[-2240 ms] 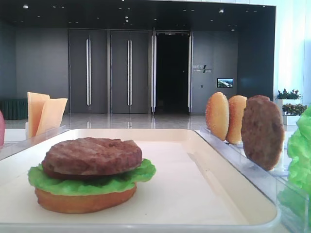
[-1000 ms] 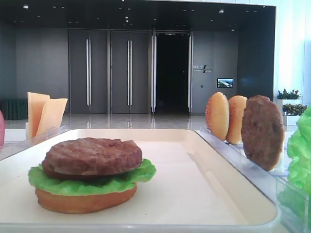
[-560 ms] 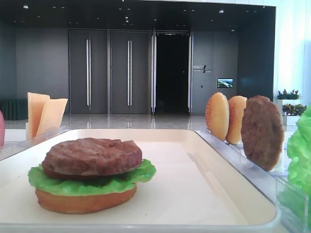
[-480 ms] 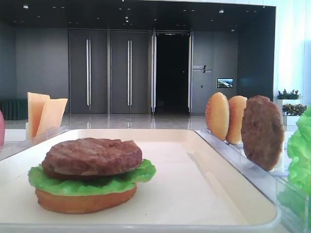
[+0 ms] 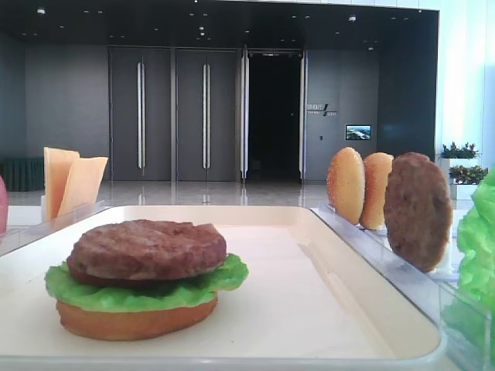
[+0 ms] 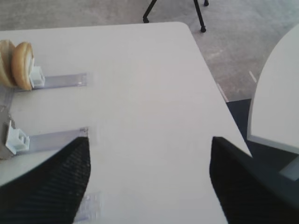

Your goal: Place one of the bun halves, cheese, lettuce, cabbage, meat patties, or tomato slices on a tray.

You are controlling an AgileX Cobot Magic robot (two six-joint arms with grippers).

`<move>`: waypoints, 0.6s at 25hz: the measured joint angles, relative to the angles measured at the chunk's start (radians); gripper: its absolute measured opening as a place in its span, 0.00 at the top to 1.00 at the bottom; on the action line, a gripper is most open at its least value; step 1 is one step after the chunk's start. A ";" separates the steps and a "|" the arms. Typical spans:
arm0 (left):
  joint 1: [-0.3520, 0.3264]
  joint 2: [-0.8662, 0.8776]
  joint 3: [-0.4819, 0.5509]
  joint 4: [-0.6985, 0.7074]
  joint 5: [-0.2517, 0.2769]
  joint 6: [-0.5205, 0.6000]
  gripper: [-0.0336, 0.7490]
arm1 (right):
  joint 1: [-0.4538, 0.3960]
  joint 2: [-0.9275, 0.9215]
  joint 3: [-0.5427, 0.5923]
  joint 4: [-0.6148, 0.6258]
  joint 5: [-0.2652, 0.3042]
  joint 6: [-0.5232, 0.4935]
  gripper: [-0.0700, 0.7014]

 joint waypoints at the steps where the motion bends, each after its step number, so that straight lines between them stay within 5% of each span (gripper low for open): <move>1: 0.000 0.000 0.000 0.000 0.000 0.000 0.96 | 0.000 -0.025 0.021 0.015 0.006 0.000 0.22; 15: 0.000 0.000 0.000 0.000 0.000 0.000 0.96 | 0.000 -0.275 0.153 0.054 0.040 0.000 0.22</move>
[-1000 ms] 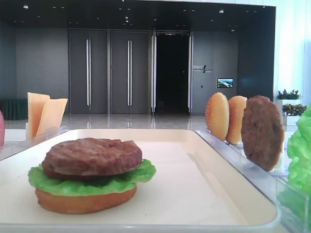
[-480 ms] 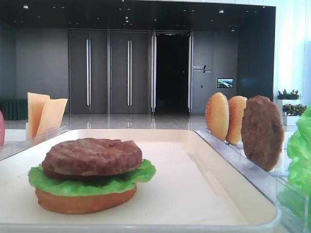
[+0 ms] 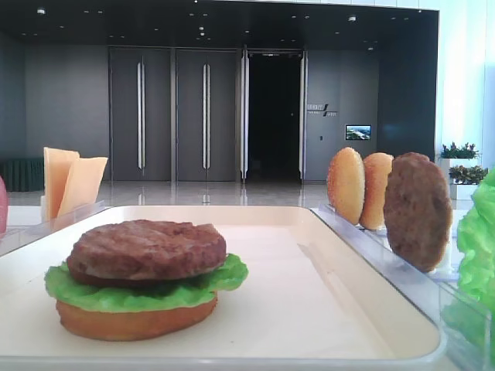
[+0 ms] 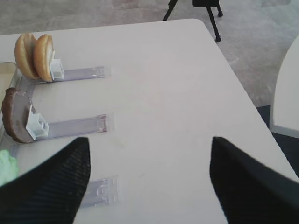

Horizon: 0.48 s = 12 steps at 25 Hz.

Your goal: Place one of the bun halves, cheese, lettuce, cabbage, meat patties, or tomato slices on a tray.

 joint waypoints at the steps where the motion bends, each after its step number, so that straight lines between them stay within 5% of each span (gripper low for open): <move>1: 0.000 0.000 0.000 0.000 0.000 0.000 0.96 | 0.000 -0.001 0.003 -0.001 0.004 0.000 0.22; 12: 0.000 0.000 0.000 0.000 0.000 0.000 0.96 | 0.000 -0.003 0.025 -0.002 0.033 0.000 0.22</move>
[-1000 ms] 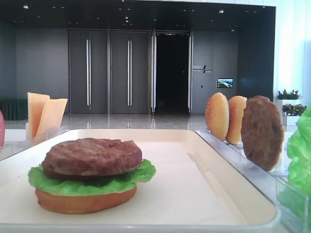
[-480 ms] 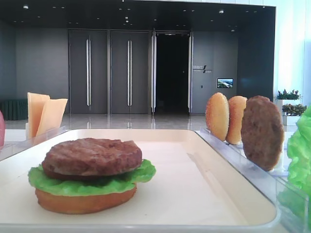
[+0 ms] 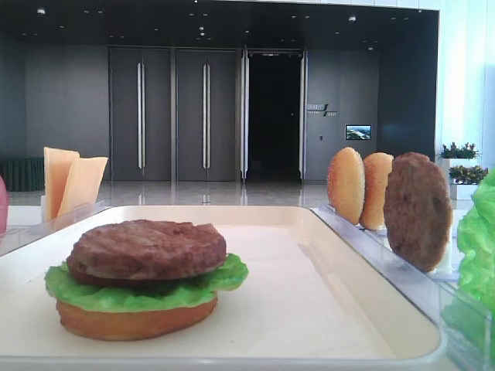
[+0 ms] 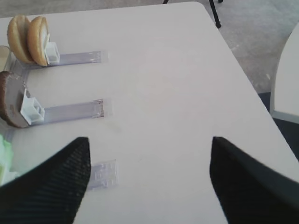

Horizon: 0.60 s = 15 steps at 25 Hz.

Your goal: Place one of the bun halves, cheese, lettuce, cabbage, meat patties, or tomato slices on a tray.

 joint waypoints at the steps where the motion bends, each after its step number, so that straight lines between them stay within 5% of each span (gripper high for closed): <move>1: 0.000 0.000 0.000 0.000 0.000 0.000 0.96 | 0.000 0.000 0.010 -0.001 0.006 0.000 0.22; 15: 0.000 0.000 0.000 0.000 0.000 0.000 0.96 | 0.000 0.000 0.020 0.011 0.017 0.006 0.22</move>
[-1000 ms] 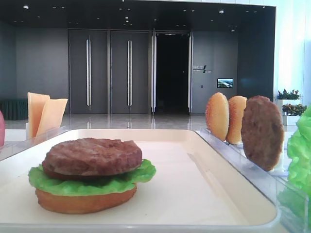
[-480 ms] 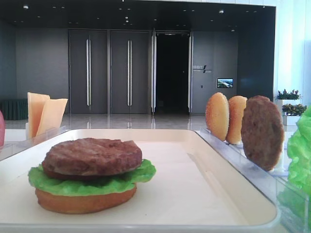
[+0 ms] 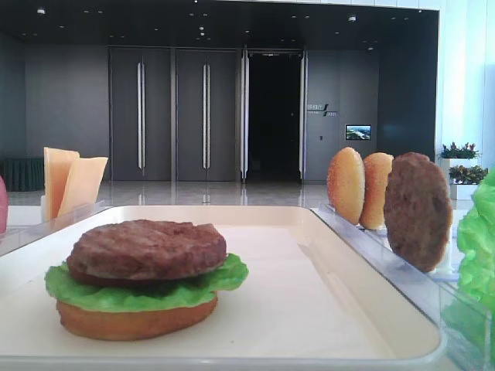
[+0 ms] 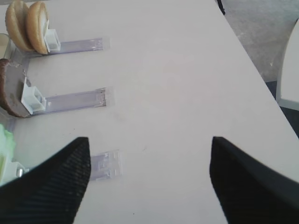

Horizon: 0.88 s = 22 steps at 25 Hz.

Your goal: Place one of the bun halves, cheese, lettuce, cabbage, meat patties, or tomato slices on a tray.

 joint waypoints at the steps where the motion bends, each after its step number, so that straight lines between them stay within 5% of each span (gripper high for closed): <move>1: 0.000 0.000 0.000 0.000 0.000 0.000 0.96 | 0.000 0.000 0.000 0.000 0.000 0.001 0.22; 22: 0.000 0.000 0.000 0.000 0.000 0.000 0.96 | 0.000 0.000 0.000 0.000 0.000 0.004 0.22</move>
